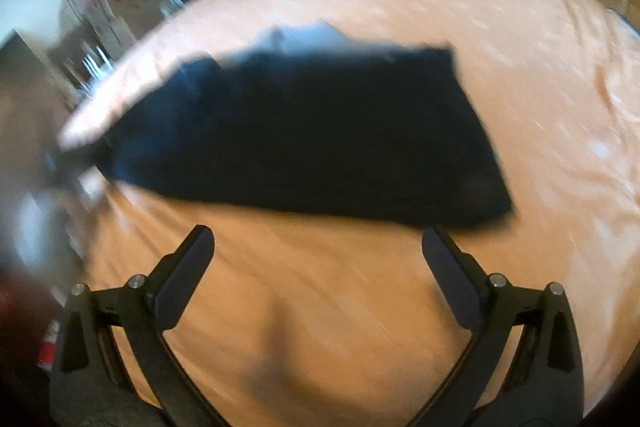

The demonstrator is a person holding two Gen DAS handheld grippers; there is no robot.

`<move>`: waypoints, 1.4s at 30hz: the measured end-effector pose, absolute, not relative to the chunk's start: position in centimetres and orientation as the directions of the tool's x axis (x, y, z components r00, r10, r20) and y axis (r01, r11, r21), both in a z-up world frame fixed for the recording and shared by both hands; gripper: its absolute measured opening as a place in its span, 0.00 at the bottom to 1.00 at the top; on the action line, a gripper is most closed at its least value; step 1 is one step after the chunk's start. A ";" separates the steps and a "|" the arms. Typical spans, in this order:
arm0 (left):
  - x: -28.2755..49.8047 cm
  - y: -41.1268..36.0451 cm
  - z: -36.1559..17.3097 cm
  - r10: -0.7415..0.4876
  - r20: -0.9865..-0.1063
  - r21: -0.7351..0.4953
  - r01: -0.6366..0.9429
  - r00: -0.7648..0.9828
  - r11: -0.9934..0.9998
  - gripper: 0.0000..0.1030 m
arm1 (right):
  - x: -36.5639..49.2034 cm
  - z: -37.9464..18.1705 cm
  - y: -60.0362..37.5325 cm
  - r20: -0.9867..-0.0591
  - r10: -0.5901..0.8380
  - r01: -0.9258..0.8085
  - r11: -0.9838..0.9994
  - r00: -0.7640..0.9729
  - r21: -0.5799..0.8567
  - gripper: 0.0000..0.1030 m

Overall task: Fold small clothes
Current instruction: 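Lift the navy garment with the left gripper while the right gripper grasps its other end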

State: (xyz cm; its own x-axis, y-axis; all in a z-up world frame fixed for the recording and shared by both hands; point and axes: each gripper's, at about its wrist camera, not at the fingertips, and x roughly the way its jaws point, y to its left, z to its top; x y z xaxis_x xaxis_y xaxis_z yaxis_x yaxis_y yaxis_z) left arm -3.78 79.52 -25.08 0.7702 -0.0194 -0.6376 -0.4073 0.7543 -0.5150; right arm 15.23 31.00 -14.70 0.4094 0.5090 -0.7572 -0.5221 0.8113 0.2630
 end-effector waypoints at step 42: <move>11.8 38.3 -23.7 -0.297 -0.746 -0.051 0.395 0.596 0.917 0.12 | 30.8 -26.3 29.5 -0.609 0.792 -0.308 0.590 0.042 0.747 0.11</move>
